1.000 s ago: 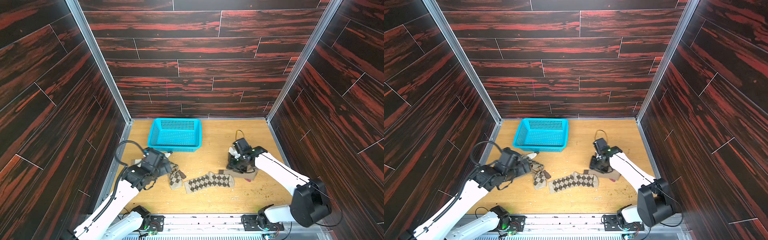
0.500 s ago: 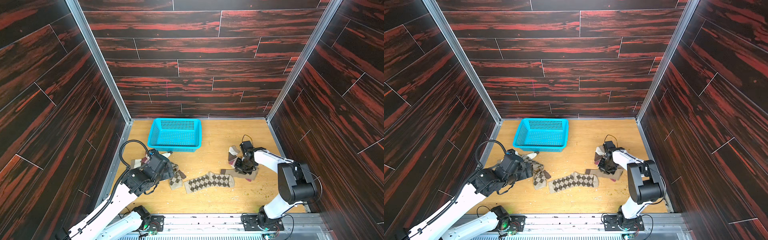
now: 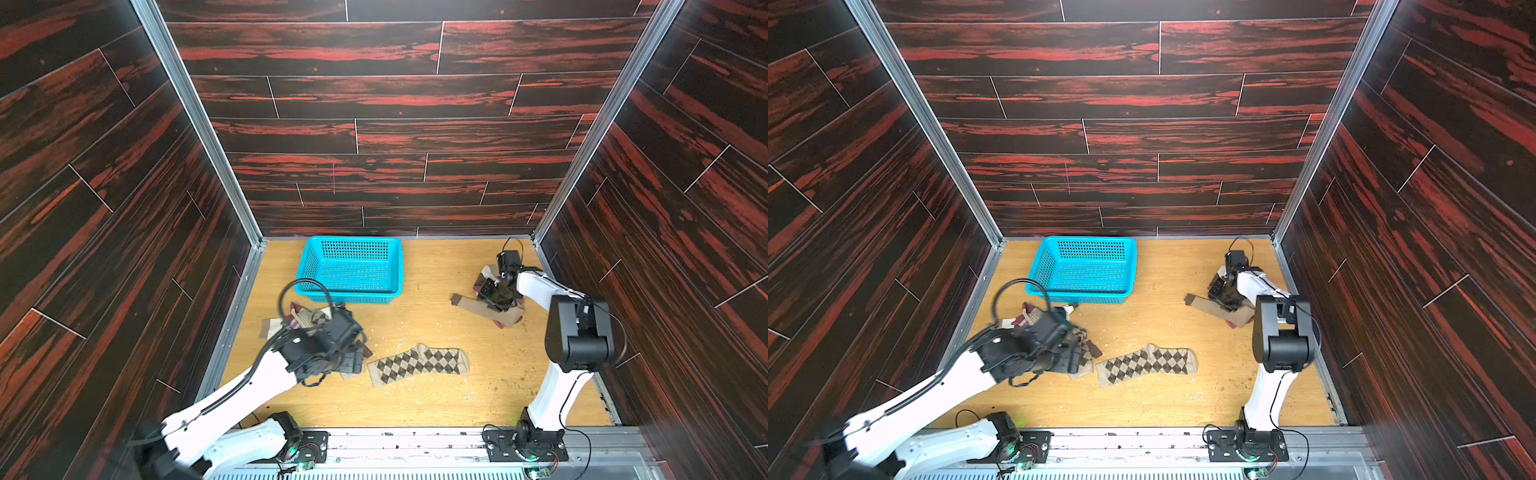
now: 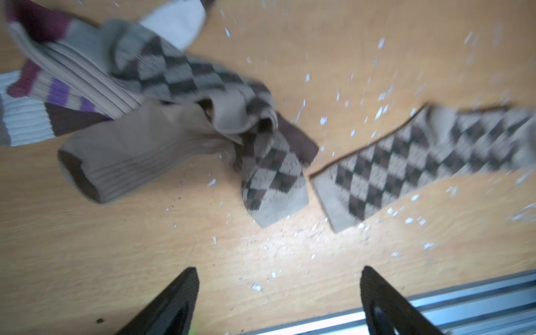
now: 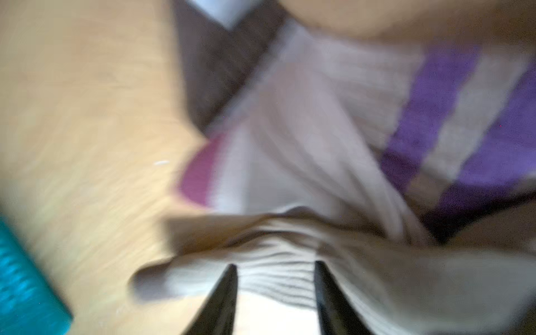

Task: Place the socks together as a pair
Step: Move the sock to the center of the board, then pick up the sock.

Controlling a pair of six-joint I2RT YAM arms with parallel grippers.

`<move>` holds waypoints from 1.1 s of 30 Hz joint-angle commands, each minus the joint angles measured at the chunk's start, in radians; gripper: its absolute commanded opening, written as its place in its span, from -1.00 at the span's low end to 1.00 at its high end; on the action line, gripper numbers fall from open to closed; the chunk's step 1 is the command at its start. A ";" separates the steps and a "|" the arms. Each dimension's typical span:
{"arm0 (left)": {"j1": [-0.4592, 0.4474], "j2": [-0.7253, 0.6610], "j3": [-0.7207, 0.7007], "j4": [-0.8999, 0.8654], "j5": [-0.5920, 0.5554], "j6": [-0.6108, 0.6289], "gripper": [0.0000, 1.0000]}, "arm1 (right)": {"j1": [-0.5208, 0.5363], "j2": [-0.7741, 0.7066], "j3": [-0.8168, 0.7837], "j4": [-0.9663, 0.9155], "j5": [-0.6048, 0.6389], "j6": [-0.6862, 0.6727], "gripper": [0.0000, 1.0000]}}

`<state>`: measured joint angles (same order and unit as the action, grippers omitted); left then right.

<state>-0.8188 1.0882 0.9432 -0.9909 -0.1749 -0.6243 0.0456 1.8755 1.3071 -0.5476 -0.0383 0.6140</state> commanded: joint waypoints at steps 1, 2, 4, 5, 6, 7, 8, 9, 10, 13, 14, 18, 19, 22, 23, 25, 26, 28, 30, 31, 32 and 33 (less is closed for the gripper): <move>-0.071 0.088 0.038 -0.101 -0.013 0.041 0.75 | 0.006 -0.170 -0.006 -0.019 -0.103 -0.029 0.22; -0.089 0.129 0.041 -0.106 -0.020 0.041 0.70 | 0.007 -0.223 -0.032 -0.011 -0.127 -0.032 0.35; -0.102 0.203 0.049 -0.121 -0.002 0.042 0.65 | 0.008 -0.310 -0.074 -0.017 -0.171 -0.039 0.41; -0.104 0.243 0.055 -0.126 -0.014 0.036 0.62 | 0.009 -0.354 -0.100 -0.023 -0.199 -0.042 0.42; -0.102 0.272 0.059 -0.126 -0.025 0.034 0.58 | 0.012 -0.391 -0.127 -0.023 -0.224 -0.039 0.44; -0.103 0.304 0.064 -0.121 -0.032 0.039 0.55 | 0.020 -0.430 -0.156 -0.024 -0.249 -0.038 0.49; -0.104 0.339 0.073 -0.110 -0.036 0.040 0.51 | 0.032 -0.465 -0.185 -0.032 -0.265 -0.039 0.51; -0.104 0.365 0.080 -0.099 -0.033 0.048 0.48 | 0.047 -0.491 -0.206 -0.042 -0.270 -0.042 0.55; -0.103 0.398 0.088 -0.082 -0.022 0.057 0.42 | 0.066 -0.513 -0.225 -0.059 -0.273 -0.051 0.73; -0.102 0.493 0.111 -0.072 -0.032 0.070 0.33 | 0.113 -0.573 -0.273 -0.093 -0.283 -0.049 0.87; -0.103 0.520 0.116 -0.069 -0.037 0.078 0.28 | 0.123 -0.598 -0.288 -0.099 -0.279 -0.042 0.87; -0.097 0.570 0.098 0.002 -0.046 0.081 0.17 | 0.139 -0.663 -0.324 -0.110 -0.274 -0.015 0.87; -0.091 0.590 0.100 0.003 -0.064 0.078 0.14 | 0.141 -0.674 -0.326 -0.115 -0.278 -0.015 0.87; -0.077 0.624 0.094 0.026 -0.083 0.078 0.02 | 0.145 -0.694 -0.322 -0.135 -0.286 -0.020 0.87; -0.075 0.627 0.089 0.042 -0.083 0.078 0.01 | 0.147 -0.698 -0.321 -0.136 -0.290 -0.024 0.87; -0.067 0.644 0.085 0.070 -0.096 0.077 -0.04 | 0.148 -0.702 -0.320 -0.143 -0.292 -0.029 0.87; -0.063 0.655 0.084 0.080 -0.099 0.077 -0.07 | 0.149 -0.702 -0.320 -0.144 -0.296 -0.030 0.87; -0.056 0.683 0.078 0.100 -0.096 0.081 -0.13 | 0.150 -0.702 -0.321 -0.144 -0.302 -0.028 0.87; -0.051 0.698 0.063 0.125 -0.091 0.083 -0.18 | 0.152 -0.706 -0.322 -0.140 -0.302 -0.027 0.87; -0.046 0.701 0.054 0.139 -0.085 0.084 -0.22 | 0.155 -0.708 -0.324 -0.137 -0.302 -0.027 0.87; -0.043 0.706 0.049 0.149 -0.080 0.084 -0.27 | 0.157 -0.710 -0.326 -0.137 -0.301 -0.025 0.87; -0.041 0.709 0.043 0.158 -0.076 0.084 -0.37 | 0.157 -0.711 -0.325 -0.137 -0.302 -0.026 0.86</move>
<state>-0.8753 1.7649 1.0267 -0.8764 -0.2443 -0.5400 0.1947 1.1778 0.9825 -0.6666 -0.3267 0.5900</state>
